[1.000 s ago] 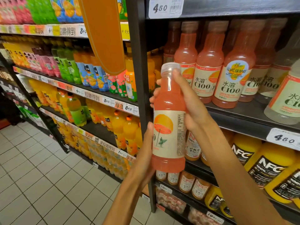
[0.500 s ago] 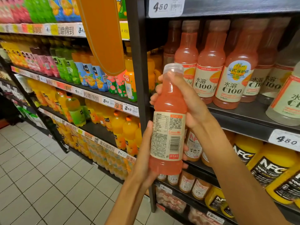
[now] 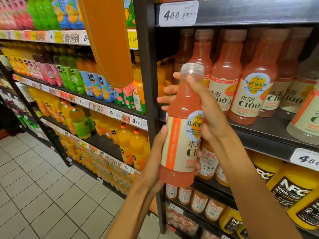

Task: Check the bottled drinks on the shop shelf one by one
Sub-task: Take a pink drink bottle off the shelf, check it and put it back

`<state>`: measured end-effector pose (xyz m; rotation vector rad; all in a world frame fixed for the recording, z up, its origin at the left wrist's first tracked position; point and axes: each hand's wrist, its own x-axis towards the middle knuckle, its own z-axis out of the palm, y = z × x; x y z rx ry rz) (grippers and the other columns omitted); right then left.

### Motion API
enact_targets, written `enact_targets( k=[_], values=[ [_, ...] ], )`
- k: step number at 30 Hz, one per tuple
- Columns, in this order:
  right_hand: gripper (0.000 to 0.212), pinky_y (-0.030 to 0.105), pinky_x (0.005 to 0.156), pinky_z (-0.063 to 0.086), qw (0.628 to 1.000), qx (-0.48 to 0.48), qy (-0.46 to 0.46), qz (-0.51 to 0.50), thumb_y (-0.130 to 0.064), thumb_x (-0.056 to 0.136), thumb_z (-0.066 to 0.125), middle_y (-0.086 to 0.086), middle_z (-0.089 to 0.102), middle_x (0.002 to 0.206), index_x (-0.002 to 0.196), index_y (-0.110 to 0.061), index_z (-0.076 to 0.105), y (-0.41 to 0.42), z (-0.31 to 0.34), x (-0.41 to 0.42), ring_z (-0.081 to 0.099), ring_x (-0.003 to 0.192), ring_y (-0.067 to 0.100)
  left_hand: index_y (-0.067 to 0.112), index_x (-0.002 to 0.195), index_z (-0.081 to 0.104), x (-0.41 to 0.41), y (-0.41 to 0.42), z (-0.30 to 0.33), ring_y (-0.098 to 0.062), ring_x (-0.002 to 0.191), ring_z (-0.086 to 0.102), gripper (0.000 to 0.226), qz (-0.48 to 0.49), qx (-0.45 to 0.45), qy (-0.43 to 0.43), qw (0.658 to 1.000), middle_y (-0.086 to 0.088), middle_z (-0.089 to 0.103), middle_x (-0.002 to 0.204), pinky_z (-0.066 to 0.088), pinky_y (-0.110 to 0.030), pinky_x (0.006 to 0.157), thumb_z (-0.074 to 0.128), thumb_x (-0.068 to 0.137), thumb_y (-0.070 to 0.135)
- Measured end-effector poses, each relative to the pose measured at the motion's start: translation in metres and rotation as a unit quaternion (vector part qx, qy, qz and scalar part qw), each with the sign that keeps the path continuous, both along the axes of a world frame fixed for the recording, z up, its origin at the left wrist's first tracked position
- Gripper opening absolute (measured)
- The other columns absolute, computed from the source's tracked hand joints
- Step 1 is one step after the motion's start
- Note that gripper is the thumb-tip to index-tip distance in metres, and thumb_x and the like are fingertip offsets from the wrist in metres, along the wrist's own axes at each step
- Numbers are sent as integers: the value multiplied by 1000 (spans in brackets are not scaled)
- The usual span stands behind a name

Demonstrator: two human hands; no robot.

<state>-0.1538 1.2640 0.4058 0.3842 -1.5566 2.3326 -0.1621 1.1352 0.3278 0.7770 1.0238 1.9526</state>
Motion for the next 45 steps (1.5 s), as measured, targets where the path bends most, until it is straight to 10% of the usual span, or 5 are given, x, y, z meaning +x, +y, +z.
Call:
enact_targets(
  k=[7,17,26,33,45],
  values=[
    [20,30,60,55,991,83,36,-96,-28,88,60,1,66,75,103,-16,55,4,9,-10,68,70,20,48,105,69,-21,6,-4,-8,103,68,54,167,-75,122,975,14,73,106,54,-18,75,46,69,80],
    [32,38,74,58,922,214,99,-306,-28,93,61,-1,65,93,118,-15,45,5,21,-39,69,84,19,31,131,37,-43,36,-4,-6,115,54,72,358,-122,360,853,2,51,125,50,-28,92,70,69,47],
    [38,8,71,45,871,283,156,-371,-22,93,61,-14,55,94,120,-5,41,12,36,-69,57,82,-11,17,139,33,-74,69,10,-17,121,53,71,457,-92,322,824,-7,50,135,46,-26,98,73,81,9],
    [57,18,91,45,832,365,130,-397,-25,89,67,10,49,126,131,-5,34,15,37,-81,51,111,16,11,147,25,-79,80,11,-14,129,45,70,448,-98,320,829,-7,43,142,40,-31,106,64,89,11],
    [52,42,105,26,576,569,109,-576,-33,84,70,12,60,126,127,-6,57,31,-1,-70,50,125,33,13,152,8,-102,98,15,-14,143,22,75,462,-176,352,795,-5,20,156,22,-17,108,57,95,16]
  ],
)
